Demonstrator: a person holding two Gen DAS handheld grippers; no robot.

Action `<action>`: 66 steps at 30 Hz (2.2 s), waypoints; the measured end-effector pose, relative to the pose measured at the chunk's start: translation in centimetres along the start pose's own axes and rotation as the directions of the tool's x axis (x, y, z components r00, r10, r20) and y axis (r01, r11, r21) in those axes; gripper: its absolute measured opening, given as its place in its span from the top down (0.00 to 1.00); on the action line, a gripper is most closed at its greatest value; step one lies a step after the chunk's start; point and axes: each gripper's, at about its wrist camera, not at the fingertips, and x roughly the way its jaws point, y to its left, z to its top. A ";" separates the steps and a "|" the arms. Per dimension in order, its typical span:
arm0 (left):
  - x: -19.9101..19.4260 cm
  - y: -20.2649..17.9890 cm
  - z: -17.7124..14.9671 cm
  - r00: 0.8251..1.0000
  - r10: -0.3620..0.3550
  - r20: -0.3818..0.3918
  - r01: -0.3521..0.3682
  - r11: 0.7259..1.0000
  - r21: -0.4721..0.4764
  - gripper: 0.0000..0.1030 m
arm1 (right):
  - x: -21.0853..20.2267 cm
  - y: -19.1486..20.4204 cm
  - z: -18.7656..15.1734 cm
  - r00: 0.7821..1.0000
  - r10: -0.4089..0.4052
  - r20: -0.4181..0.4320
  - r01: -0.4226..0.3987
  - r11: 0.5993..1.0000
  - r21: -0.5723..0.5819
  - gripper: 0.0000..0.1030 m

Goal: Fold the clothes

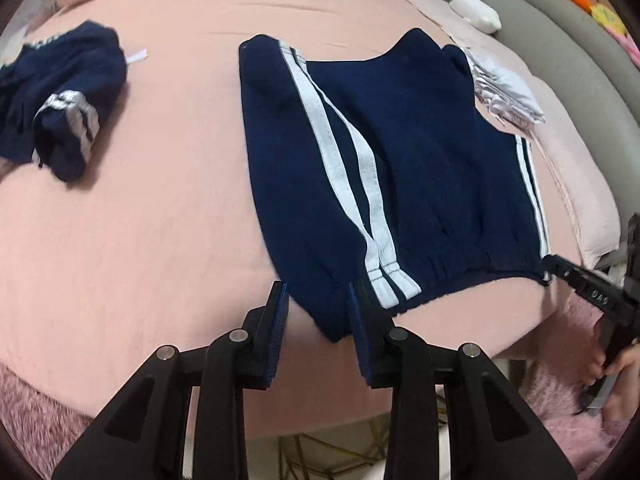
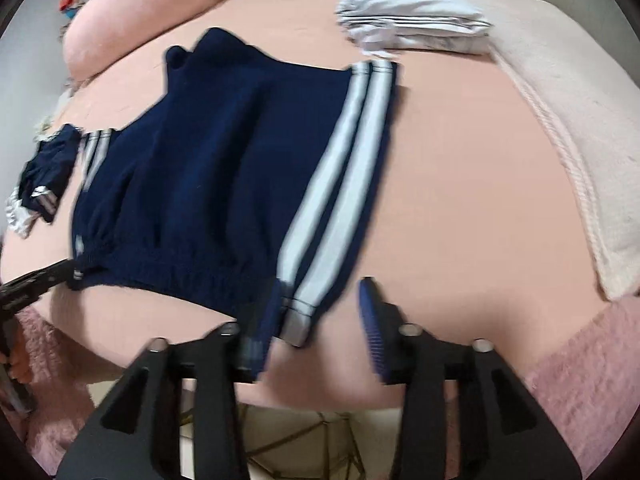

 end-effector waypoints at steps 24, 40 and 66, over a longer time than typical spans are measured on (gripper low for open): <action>-0.8 0.2 -1.2 0.996 -0.088 -0.025 0.086 0.993 -0.079 0.82 | -0.3 2.6 -2.0 0.995 0.069 -0.073 -0.070 0.998 -0.009 0.74; 2.3 6.7 10.9 0.991 -0.089 0.099 0.098 0.991 -0.087 0.57 | -0.8 12.3 11.9 0.975 0.181 0.125 -0.123 0.920 -0.373 0.67; 4.6 4.0 11.2 0.979 0.194 0.065 -0.195 0.981 0.012 0.85 | 9.9 15.6 15.2 0.994 0.107 0.005 -0.094 0.898 -0.430 0.53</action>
